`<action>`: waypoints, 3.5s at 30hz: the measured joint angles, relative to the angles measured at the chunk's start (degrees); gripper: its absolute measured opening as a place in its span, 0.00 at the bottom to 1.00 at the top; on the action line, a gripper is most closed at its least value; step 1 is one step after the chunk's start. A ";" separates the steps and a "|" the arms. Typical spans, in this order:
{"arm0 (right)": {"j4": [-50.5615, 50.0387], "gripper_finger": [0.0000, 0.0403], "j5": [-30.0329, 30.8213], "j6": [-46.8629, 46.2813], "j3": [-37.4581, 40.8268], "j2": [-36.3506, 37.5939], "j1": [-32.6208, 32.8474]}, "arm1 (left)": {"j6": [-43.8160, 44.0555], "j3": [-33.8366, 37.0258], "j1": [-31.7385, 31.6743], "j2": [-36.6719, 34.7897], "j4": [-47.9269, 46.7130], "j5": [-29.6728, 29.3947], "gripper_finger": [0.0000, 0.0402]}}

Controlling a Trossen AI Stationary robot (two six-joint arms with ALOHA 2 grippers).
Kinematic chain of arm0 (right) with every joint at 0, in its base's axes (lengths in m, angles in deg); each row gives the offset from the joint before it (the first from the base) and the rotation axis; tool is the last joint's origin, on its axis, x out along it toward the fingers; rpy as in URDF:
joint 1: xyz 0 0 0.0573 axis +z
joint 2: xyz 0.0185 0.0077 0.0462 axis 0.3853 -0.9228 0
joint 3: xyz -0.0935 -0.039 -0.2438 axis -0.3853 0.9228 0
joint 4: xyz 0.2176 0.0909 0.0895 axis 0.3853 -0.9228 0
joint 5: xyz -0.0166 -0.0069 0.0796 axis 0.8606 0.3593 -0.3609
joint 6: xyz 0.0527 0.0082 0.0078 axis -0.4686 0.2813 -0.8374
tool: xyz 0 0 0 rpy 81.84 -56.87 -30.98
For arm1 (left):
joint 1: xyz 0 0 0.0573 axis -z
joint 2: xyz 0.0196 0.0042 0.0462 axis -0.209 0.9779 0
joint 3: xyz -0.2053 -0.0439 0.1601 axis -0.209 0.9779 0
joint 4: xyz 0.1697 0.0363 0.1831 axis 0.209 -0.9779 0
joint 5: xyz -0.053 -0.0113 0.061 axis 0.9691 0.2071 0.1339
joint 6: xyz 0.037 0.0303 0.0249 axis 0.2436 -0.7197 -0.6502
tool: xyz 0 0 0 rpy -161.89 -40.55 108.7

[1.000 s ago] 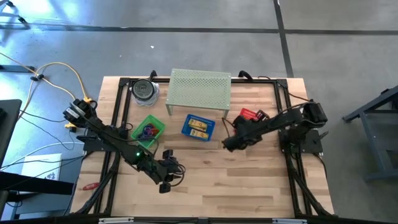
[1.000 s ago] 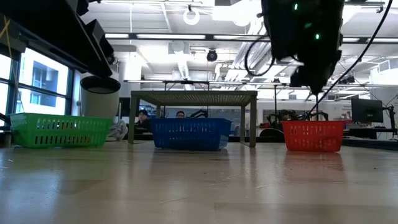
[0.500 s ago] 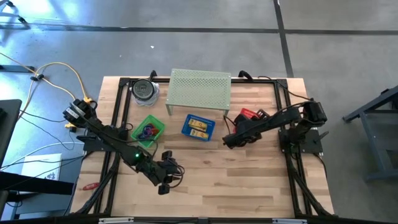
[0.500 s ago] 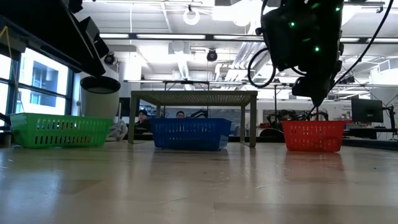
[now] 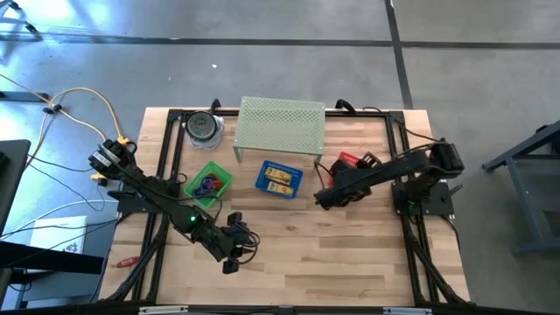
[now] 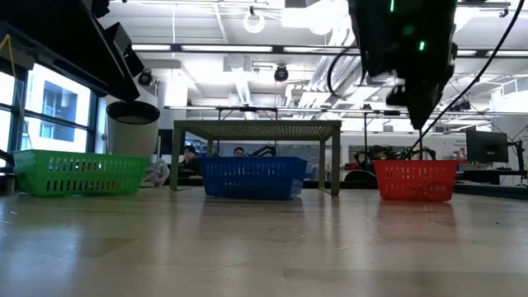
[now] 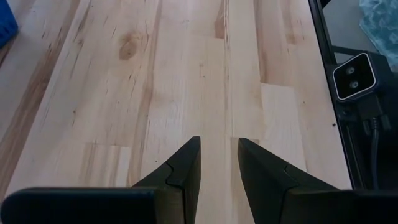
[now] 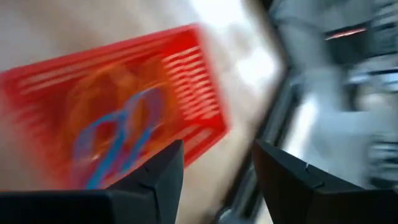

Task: Pick & Place Office Desk Supplies
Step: Put the orange bin on the shelf

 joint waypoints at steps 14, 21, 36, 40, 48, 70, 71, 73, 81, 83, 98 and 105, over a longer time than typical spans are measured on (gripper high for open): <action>17.75 0.45 -20.66 12.17 -2.04 4.80 0.40 | -0.01 0.02 0.00 0.83 0.57 0.04 0.26; 18.54 0.45 -20.10 13.98 -1.83 2.25 -0.92 | -0.01 0.02 0.00 3.40 0.53 0.10 0.26; 22.21 0.45 -23.01 15.95 -1.38 -1.12 -4.36 | -0.03 0.02 0.00 3.82 0.95 0.13 0.26; 24.65 0.45 -23.93 17.91 -0.18 -1.19 -4.58 | -0.03 0.02 -0.01 3.82 0.97 0.12 0.26; 26.87 0.45 -23.50 18.47 2.80 -1.14 -6.08 | -0.04 0.02 0.00 3.82 0.94 0.13 0.26; 30.38 0.01 -28.08 25.01 7.09 -1.14 -6.57 | -0.05 0.02 0.00 3.84 0.92 0.11 0.26; 29.32 0.01 -27.97 24.37 7.09 -1.14 -6.18 | -0.05 0.02 0.00 3.84 0.91 0.11 0.26; 26.74 0.01 -28.03 22.72 6.80 -1.14 -5.21 | -0.05 0.02 0.00 3.85 0.92 0.11 0.26; 12.79 0.01 -28.35 19.64 -2.30 -1.14 0.13 | -0.10 0.02 0.00 3.84 0.90 0.24 0.26; 10.07 0.01 -28.31 19.93 -6.16 -1.14 1.24 | -0.10 0.02 0.00 3.85 0.90 0.27 0.26; -0.62 0.01 -25.92 27.08 -30.48 -1.08 1.07 | 0.29 0.02 0.97 3.85 2.01 5.31 0.26; 0.07 0.01 -24.25 39.29 -35.03 -1.08 -4.40 | 2.25 0.02 2.31 3.85 3.29 5.29 0.26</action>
